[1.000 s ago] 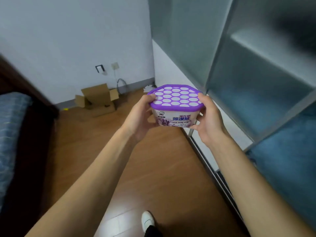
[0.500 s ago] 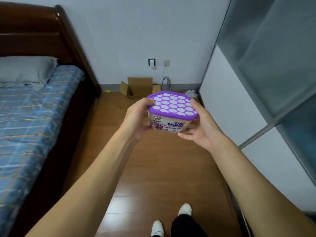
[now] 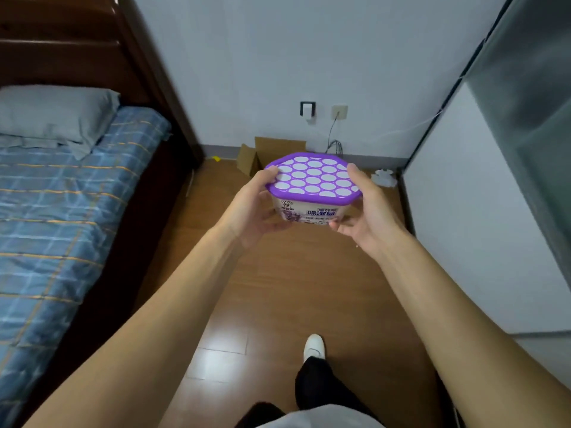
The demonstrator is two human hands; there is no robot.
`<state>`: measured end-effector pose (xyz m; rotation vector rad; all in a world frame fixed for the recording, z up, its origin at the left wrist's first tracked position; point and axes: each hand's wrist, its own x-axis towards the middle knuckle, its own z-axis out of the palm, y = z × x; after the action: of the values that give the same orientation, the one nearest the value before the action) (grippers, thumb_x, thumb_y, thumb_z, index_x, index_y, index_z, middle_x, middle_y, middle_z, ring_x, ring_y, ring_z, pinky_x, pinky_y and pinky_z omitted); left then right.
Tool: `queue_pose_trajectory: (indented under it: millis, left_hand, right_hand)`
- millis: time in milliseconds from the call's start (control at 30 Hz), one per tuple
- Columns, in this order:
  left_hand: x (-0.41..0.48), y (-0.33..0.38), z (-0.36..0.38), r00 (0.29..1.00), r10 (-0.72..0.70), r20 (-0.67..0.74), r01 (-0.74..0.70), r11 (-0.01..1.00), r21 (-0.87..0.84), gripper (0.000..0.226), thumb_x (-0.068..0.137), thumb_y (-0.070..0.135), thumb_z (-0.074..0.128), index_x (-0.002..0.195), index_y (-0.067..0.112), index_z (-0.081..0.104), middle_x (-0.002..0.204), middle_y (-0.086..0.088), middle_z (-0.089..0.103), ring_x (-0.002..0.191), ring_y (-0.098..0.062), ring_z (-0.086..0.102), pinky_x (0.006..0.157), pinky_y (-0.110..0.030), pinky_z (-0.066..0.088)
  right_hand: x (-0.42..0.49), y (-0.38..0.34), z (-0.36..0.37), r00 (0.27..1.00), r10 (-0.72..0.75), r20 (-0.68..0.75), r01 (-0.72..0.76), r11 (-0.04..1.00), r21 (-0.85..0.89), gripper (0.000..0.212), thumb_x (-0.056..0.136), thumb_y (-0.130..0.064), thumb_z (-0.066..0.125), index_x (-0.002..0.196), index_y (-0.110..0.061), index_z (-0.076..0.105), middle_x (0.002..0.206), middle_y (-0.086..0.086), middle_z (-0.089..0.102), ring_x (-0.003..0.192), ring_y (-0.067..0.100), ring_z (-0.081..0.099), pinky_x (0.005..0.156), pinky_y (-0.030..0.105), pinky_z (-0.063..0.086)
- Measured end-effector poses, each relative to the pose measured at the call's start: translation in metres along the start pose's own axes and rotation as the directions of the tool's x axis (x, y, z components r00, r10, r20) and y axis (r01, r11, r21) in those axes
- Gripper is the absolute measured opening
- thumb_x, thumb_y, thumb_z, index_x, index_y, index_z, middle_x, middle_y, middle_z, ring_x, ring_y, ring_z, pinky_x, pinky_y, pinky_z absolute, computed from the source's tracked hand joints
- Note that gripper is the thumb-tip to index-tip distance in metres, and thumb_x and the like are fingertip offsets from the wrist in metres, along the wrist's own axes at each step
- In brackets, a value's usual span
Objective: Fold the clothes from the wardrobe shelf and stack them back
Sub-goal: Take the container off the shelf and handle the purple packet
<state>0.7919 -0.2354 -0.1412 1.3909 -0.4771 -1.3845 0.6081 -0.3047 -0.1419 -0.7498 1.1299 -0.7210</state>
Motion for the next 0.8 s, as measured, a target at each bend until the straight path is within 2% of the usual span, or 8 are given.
queue_pose_trajectory:
  millis: [100, 267, 400, 533, 667, 800]
  left_hand:
    - [0.046, 0.026, 0.002, 0.997, 0.024, -0.068, -0.026, 0.999, -0.026, 0.039, 0.078, 0.046, 0.069, 0.107, 0.019, 0.067, 0.105, -0.008, 0.076, 0.09, -0.027, 0.075, 0.07, -0.043, 0.061]
    - [0.118, 0.066, -0.014, 0.986, 0.046, -0.158, -0.053, 0.998, -0.038, 0.065, 0.061, 0.052, 0.076, 0.114, 0.016, 0.066, 0.106, -0.007, 0.076, 0.09, -0.027, 0.076, 0.077, -0.047, 0.061]
    - [0.184, 0.089, -0.04, 0.979, 0.074, -0.188, -0.082, 0.996, -0.032, 0.074, 0.062, 0.054, 0.078, 0.12, 0.012, 0.06, 0.102, -0.007, 0.077, 0.09, -0.025, 0.076, 0.074, -0.042, 0.061]
    - [0.261, 0.111, -0.07, 0.98, 0.097, -0.175, -0.102, 0.995, -0.017, 0.066, 0.067, 0.057, 0.075, 0.116, 0.015, 0.059, 0.102, -0.003, 0.077, 0.094, -0.023, 0.075, 0.074, -0.04, 0.062]
    - [0.347, 0.143, -0.095, 0.982, 0.147, -0.118, -0.13, 0.982, 0.137, 0.039, 0.085, 0.062, 0.054, 0.102, 0.027, 0.057, 0.102, 0.004, 0.076, 0.094, -0.016, 0.074, 0.078, -0.043, 0.062]
    - [0.413, 0.185, -0.113, 0.984, 0.165, -0.064, -0.146, 0.96, 0.241, 0.044, 0.093, 0.06, 0.037, 0.118, 0.028, 0.056, 0.112, 0.005, 0.072, 0.099, -0.011, 0.071, 0.077, -0.037, 0.062]
  right_hand:
    - [0.051, -0.026, 0.012, 1.0, 0.0, 0.028, 0.0, 1.0, -0.02, 0.047, 0.08, -0.061, 0.07, 0.106, -0.022, 0.065, 0.095, 0.002, 0.078, 0.086, 0.027, 0.073, 0.069, 0.034, 0.053]
    - [0.129, -0.058, 0.05, 0.998, 0.013, 0.06, -0.011, 0.999, -0.038, 0.049, 0.082, -0.063, 0.067, 0.107, -0.021, 0.064, 0.097, 0.004, 0.078, 0.086, 0.024, 0.074, 0.076, 0.039, 0.057]
    - [0.191, -0.074, 0.085, 0.998, 0.029, 0.048, -0.027, 0.999, -0.028, 0.038, 0.09, -0.054, 0.063, 0.108, -0.021, 0.062, 0.096, 0.001, 0.078, 0.095, 0.024, 0.073, 0.082, 0.046, 0.06]
    - [0.259, -0.092, 0.123, 0.999, 0.041, 0.027, -0.039, 0.998, -0.041, 0.03, 0.094, -0.047, 0.061, 0.111, -0.021, 0.061, 0.102, 0.001, 0.077, 0.098, 0.023, 0.073, 0.079, 0.049, 0.061]
    - [0.333, -0.111, 0.171, 0.998, -0.012, -0.069, 0.005, 0.995, -0.104, 0.03, 0.097, -0.047, 0.057, 0.113, -0.022, 0.059, 0.108, 0.002, 0.074, 0.098, 0.022, 0.073, 0.079, 0.047, 0.062]
    - [0.397, -0.127, 0.216, 0.987, -0.033, -0.158, 0.006, 0.986, -0.167, 0.022, 0.098, -0.049, 0.053, 0.106, -0.028, 0.057, 0.107, -0.002, 0.072, 0.096, 0.018, 0.072, 0.072, 0.038, 0.063]
